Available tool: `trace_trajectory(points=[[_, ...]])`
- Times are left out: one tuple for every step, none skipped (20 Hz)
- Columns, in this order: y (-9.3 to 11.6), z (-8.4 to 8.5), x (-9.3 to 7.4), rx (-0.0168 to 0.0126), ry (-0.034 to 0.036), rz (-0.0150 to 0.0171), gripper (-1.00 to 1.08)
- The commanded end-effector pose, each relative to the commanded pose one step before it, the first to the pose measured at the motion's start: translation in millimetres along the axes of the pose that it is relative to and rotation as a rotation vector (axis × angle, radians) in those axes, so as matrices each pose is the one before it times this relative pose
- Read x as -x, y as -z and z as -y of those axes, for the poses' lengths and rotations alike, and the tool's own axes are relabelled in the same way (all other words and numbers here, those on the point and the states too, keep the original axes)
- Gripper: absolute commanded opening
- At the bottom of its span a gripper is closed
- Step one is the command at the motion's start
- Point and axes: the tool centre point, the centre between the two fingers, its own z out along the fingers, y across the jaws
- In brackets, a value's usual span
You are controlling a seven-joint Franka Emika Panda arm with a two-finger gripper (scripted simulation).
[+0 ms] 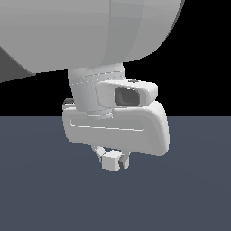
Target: Plug the charger into the wall socket.
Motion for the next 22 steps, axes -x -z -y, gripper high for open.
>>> trace_trajectory(points=[[-0.29, 0.06, 0.12, -0.00005, 0.00015, 0.00002, -1.00], [0.00, 0.00, 0.00, 0.00000, 0.00000, 0.00000, -1.00], [0.00, 0.00, 0.00, 0.00000, 0.00000, 0.00000, -1.00], [0.00, 0.00, 0.00, 0.00000, 0.00000, 0.00000, -1.00], [0.00, 0.00, 0.00, 0.00000, 0.00000, 0.00000, -1.00], [0.00, 0.00, 0.00, 0.00000, 0.00000, 0.00000, -1.00], [-0.06, 0.12, -0.12, 0.00000, 0.00000, 0.00000, -1.00], [0.00, -0.36, -0.26, 0.00000, 0.00000, 0.00000, -1.00], [0.41, -0.11, -0.35, -0.00088, 0.00184, -0.00037, -1.00], [0.32, -0.34, -0.57, -0.00096, 0.00285, -0.00011, -1.00], [0.45, -0.47, -0.79, -0.00134, 0.00398, -0.00016, -1.00], [0.57, -0.60, -1.01, -0.00170, 0.00507, -0.00020, -1.00], [0.69, -0.72, -1.22, -0.00206, 0.00612, -0.00024, -1.00], [0.80, -0.83, -1.41, -0.00240, 0.00714, -0.00028, -1.00], [0.91, -0.96, -1.61, -0.00271, 0.00807, -0.00031, -1.00], [1.01, -1.05, -1.79, -0.00302, 0.00899, -0.00035, -1.00], [1.10, -1.16, -1.97, -0.00329, 0.00981, -0.00038, -1.00], [1.19, -1.24, -2.13, -0.00356, 0.01062, -0.00041, -1.00], [1.27, -1.33, -2.28, -0.00379, 0.01134, -0.00043, -1.00], [1.35, -1.40, -2.42, -0.00401, 0.01200, -0.00045, -1.00], [1.42, -1.47, -2.54, -0.00421, 0.01261, -0.00047, -1.00], [1.48, -1.53, -2.66, -0.00439, 0.01314, -0.00048, -1.00]])
